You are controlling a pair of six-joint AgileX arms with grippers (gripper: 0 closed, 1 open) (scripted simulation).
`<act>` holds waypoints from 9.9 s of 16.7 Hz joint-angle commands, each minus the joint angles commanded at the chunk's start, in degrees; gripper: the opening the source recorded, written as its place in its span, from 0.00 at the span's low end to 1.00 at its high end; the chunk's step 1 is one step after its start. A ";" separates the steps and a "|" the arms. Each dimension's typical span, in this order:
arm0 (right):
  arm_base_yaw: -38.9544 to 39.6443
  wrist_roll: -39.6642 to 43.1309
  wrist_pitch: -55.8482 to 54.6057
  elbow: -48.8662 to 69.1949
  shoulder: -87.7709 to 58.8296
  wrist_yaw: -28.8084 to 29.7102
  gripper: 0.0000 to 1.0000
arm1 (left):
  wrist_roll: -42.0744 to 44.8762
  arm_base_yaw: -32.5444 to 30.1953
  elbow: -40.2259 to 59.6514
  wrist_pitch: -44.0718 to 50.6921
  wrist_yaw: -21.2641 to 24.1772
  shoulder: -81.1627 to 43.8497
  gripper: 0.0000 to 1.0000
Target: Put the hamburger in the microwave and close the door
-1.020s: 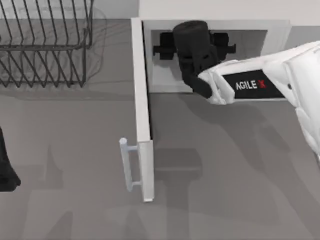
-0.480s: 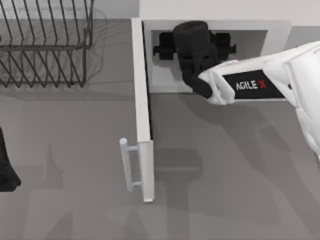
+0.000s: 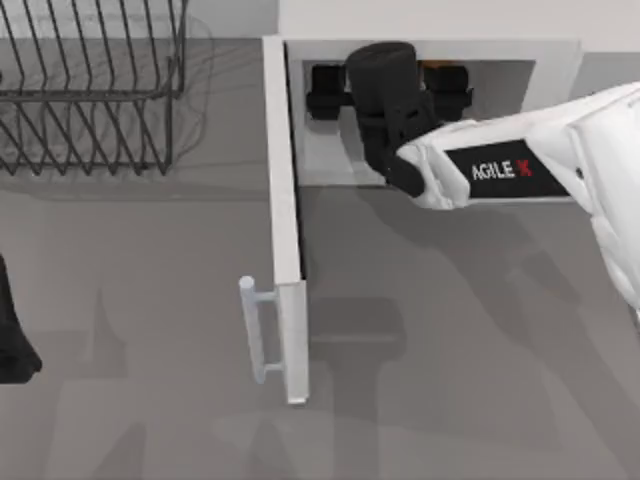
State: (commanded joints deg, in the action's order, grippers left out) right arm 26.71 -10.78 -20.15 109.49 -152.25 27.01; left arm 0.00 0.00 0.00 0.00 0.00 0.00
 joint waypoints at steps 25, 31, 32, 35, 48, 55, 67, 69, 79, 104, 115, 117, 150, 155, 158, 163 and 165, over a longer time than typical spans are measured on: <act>19.98 -9.85 -19.76 -57.67 32.58 19.84 1.00 | 0.00 0.00 0.00 0.00 0.00 0.00 1.00; 19.90 -9.80 -4.34 -53.78 42.73 19.71 1.00 | 0.00 0.00 0.00 0.00 0.00 0.00 1.00; 19.94 -9.77 -1.87 -53.09 44.55 19.64 1.00 | 0.00 0.00 0.00 0.00 0.00 0.00 1.00; 19.93 -9.79 1.88 -51.72 47.91 19.60 1.00 | 0.00 0.00 0.00 0.00 0.00 0.00 1.00; 10.73 -5.76 5.02 -62.97 67.09 10.07 1.00 | 0.00 0.00 0.00 0.00 0.00 0.00 1.00; -5.92 2.08 12.82 -84.68 109.82 -6.32 1.00 | 0.00 0.00 0.00 0.00 0.00 0.00 1.00; -26.71 10.78 20.15 -109.49 152.25 -27.01 1.00 | 0.00 0.00 0.00 0.00 0.00 0.00 1.00; -26.71 10.78 20.15 -109.49 152.25 -27.01 1.00 | 0.00 0.00 0.00 0.00 0.00 0.00 1.00; -26.71 10.78 20.15 -109.49 152.25 -27.01 1.00 | 0.00 0.00 0.00 0.00 0.00 0.00 0.40; -26.71 10.78 20.15 -109.49 152.25 -27.01 1.00 | -0.01 -14.33 2.55 3.51 -14.32 0.95 0.00; -26.71 10.78 20.15 -109.49 152.25 -27.01 1.00 | -0.13 -3.75 1.60 9.95 -3.75 7.83 0.00; -26.71 10.78 20.15 -109.49 152.25 -27.01 1.00 | -0.12 1.46 1.34 12.04 1.46 10.27 0.00; -26.71 10.78 20.15 -109.49 152.25 -27.01 1.00 | -8.94 11.23 15.91 7.96 12.82 -20.60 0.00; -26.71 10.78 20.15 -109.49 152.25 -27.01 1.00 | -19.11 -13.24 31.85 20.63 -4.88 -44.01 0.00; -26.71 10.78 20.15 -109.49 152.25 -27.01 1.00 | -23.68 -26.44 39.43 27.16 -14.85 -55.03 0.00; -26.71 10.78 20.15 -109.49 152.25 -27.01 1.00 | -26.84 -36.83 45.79 32.86 -24.25 -63.65 0.00; -26.71 10.78 20.15 -109.49 152.25 -27.01 1.00 | -26.90 -37.07 45.96 33.00 -24.49 -63.87 0.00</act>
State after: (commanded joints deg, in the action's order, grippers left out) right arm 0.00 0.00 0.00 0.00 0.00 0.00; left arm -26.90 -37.07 45.96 33.00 -24.49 -63.87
